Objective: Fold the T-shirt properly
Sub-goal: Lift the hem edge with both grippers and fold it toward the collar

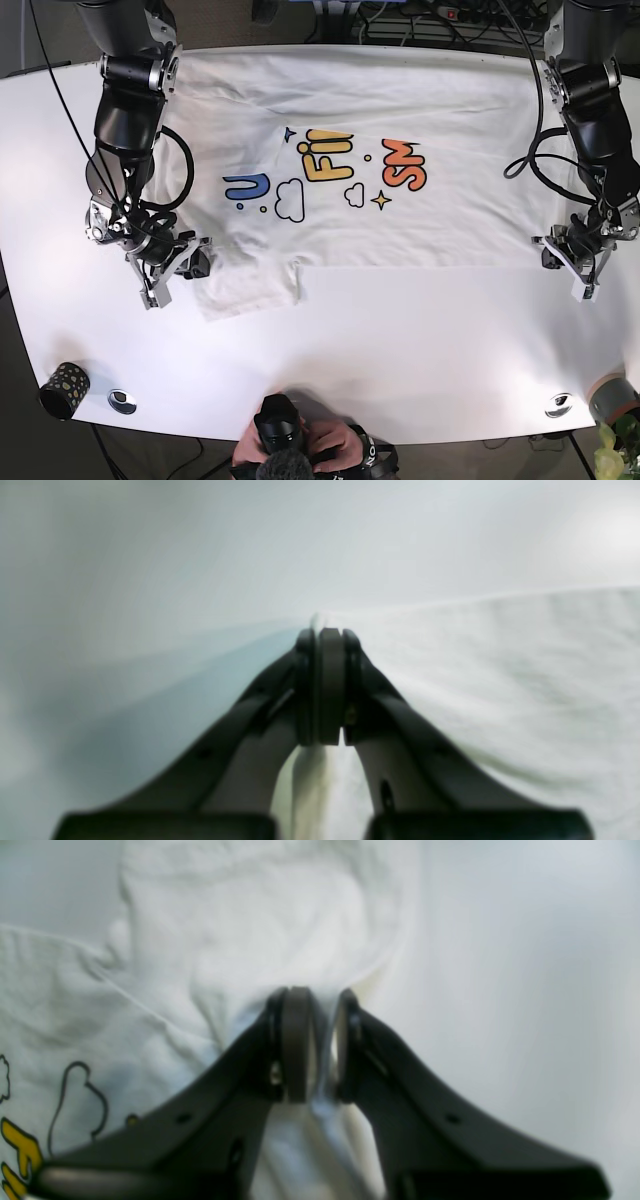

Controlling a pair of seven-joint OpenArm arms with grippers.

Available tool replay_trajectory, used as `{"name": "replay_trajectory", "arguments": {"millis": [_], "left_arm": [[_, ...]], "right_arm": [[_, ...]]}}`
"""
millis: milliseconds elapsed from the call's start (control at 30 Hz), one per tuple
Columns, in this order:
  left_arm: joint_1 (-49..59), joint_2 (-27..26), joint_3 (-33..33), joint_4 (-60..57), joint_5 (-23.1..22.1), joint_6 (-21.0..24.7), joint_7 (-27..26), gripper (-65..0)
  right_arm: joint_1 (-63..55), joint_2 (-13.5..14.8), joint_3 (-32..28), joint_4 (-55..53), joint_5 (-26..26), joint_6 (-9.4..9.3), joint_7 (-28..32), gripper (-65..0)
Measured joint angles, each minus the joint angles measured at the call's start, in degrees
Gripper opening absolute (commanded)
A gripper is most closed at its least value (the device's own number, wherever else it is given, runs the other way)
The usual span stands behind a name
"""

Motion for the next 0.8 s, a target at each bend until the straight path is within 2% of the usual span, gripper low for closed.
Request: {"name": "replay_trajectory", "arguments": {"millis": [200,400,533,600,800], "left_arm": [[3.93,1.46,-4.59,9.94,0.2,-0.07,0.5,-65.0],[7.67,2.71,-4.83,17.38,-0.2,-0.24,0.44,-65.0],[9.73,2.47,-5.01,19.45,0.07,-0.33,0.48,-65.0],[10.03,2.51,-5.01,19.43,0.2,-0.31,0.55,-65.0],[9.94,2.51,-4.98,19.45,0.09,-0.31,0.44,-65.0]], "right_arm": [[-0.87,1.49,0.02,6.84,-0.02,0.0,-4.31,-56.4],[-3.52,2.21,0.13,13.38,0.13,0.0,-6.67,-56.4],[-4.81,2.03,-0.07,15.1,0.11,0.02,-6.64,-54.2],[-4.7,2.03,-0.02,13.9,0.02,0.0,-6.69,-49.3],[-2.91,1.6,0.09,6.93,-0.02,-0.02,-6.14,-19.2]]}}
